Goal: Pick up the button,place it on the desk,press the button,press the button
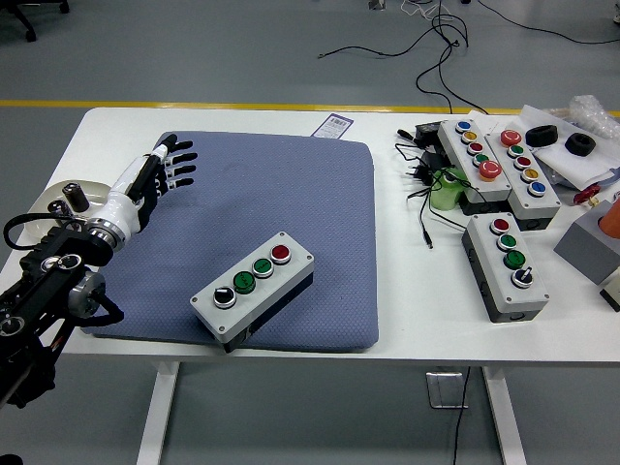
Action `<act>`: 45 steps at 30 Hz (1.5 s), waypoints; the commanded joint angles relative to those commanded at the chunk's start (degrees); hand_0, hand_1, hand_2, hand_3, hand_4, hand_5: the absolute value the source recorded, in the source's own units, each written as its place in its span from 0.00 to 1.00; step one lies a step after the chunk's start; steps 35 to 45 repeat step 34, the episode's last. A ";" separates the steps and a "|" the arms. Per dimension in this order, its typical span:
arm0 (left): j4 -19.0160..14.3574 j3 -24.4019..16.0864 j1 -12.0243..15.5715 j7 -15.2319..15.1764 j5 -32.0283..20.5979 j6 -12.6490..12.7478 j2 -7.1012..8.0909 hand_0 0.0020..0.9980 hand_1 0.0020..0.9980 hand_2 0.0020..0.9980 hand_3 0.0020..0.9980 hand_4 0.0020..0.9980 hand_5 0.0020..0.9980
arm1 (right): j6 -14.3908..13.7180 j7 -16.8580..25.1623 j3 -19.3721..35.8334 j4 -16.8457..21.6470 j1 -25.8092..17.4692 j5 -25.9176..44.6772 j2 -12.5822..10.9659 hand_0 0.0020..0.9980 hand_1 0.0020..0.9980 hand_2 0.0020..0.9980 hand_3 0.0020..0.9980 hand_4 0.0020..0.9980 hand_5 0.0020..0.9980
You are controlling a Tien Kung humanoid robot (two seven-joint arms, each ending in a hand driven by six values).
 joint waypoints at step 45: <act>2.90 -9.95 6.83 -4.57 13.01 3.20 -3.47 0.73 0.80 0.84 0.83 0.59 1.00 | -0.14 -0.32 -0.82 0.00 -0.31 0.31 -0.41 0.53 0.64 0.69 0.61 0.28 0.12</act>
